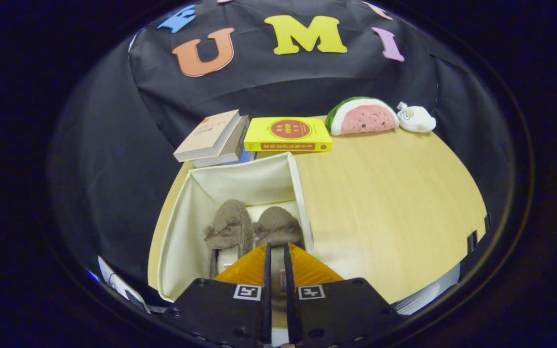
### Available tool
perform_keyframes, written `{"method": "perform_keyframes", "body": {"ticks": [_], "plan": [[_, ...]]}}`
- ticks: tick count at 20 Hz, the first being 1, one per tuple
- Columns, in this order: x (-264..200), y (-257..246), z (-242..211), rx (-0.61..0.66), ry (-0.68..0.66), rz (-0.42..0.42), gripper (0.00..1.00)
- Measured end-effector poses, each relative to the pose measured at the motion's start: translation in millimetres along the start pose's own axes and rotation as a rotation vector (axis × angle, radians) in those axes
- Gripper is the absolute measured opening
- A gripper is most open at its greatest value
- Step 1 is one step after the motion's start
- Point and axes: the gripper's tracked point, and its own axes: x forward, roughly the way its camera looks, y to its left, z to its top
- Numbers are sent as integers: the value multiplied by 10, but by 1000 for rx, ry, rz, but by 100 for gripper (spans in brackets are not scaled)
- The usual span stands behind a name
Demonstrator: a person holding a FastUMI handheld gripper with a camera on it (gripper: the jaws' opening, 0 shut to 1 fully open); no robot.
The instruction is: Open the storage box then place both shoes into the box .Put the left shoe in first, then the right shoe, with the right side of both shoes facing outward in a uniform manner.
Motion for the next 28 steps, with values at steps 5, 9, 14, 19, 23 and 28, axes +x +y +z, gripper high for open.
{"method": "perform_keyframes", "body": {"ticks": [5, 9, 14, 19, 23, 28], "plan": [[-242, -75, 46, 14, -72, 41, 16], [-561, -309, 194, 3, -233, 38, 28], [-1030, -601, 311, -54, -424, 30, 54], [-1389, -927, 344, -60, -554, -6, 85], [-1719, -1228, 458, -92, -713, -115, 90], [-2022, -1340, 325, -110, -804, -143, 93]]}}
